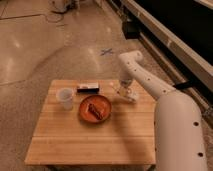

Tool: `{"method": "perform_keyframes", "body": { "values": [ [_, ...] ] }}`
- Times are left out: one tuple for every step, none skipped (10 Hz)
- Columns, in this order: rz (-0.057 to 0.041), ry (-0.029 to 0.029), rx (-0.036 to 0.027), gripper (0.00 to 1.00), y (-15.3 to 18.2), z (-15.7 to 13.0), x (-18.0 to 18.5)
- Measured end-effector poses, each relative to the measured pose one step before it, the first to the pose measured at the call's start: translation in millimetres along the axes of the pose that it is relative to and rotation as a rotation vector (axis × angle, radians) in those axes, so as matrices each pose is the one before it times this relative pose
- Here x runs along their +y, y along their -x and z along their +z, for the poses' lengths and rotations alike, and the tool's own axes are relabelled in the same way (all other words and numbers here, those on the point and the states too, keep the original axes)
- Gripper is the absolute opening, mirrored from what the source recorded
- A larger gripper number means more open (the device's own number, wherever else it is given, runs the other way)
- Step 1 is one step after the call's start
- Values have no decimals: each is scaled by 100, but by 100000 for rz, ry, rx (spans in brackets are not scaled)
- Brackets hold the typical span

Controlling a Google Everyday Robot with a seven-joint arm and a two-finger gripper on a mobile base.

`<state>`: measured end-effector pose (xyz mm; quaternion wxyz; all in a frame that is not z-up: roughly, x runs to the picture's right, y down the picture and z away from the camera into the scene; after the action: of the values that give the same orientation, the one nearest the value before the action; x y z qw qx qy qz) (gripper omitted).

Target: Stand the bottle upright

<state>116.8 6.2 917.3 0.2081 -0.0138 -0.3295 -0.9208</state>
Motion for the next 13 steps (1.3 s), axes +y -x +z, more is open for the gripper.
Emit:
{"method": "perform_keyframes", "body": {
  "values": [
    [494, -358, 3388, 0, -229, -396, 136],
    [154, -111, 4295, 0, -317, -432, 122],
    [-134, 469, 7267, 0, -400, -753, 176],
    [54, 65, 4273, 0, -134, -354, -16],
    [106, -213, 4291, 0, -155, -281, -100],
    [113, -486, 5695, 0, -210, -230, -177],
    [-75, -725, 6669, 0, -276, -171, -240],
    [-300, -732, 5154, 0, -61, -55, -221],
    [-266, -803, 5319, 0, 150, -75, -242],
    [-134, -653, 4663, 0, 326, -27, -187],
    [13, -381, 4503, 0, 317, -171, -121],
    [85, -235, 3587, 0, 369, -187, -55],
    [259, -314, 4539, 0, 375, -230, -20]
  ]
}}
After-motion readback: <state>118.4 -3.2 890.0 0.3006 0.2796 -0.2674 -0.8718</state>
